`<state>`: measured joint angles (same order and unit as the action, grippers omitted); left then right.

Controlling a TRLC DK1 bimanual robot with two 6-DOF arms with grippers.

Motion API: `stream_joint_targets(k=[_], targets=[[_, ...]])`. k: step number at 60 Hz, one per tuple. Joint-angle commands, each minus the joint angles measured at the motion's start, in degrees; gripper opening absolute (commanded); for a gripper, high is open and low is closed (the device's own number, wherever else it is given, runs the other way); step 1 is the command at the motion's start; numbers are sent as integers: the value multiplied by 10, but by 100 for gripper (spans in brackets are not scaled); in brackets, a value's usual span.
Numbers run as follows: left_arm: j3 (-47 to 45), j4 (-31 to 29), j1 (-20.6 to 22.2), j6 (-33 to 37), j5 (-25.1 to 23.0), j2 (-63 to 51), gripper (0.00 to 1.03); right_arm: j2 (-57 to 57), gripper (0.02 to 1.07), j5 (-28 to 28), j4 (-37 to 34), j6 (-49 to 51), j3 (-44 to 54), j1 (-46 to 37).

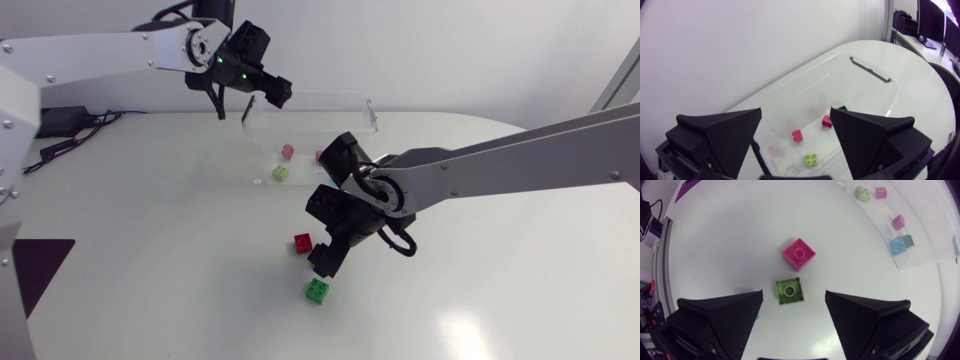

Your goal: Place the duplo bricks in the container

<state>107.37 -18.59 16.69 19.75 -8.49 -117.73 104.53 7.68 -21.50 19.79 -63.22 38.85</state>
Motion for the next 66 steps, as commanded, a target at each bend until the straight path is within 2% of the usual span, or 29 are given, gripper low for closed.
stream_joint_targets(k=[1,31,46,52,66], targets=[[-46,-11,8,21,-1,73,98,27,92,3,-10,21,-21,3],[-275,-80,0,124,-23,272,98,81,87,4,-69,56,-76,-9],[-361,-87,1,156,-33,305,98,92,59,16,-74,59,-69,-6],[-387,-90,6,170,-37,305,98,91,35,16,-72,60,-62,-5],[-435,-83,48,191,-43,283,98,3,34,16,-74,57,-17,-30]])
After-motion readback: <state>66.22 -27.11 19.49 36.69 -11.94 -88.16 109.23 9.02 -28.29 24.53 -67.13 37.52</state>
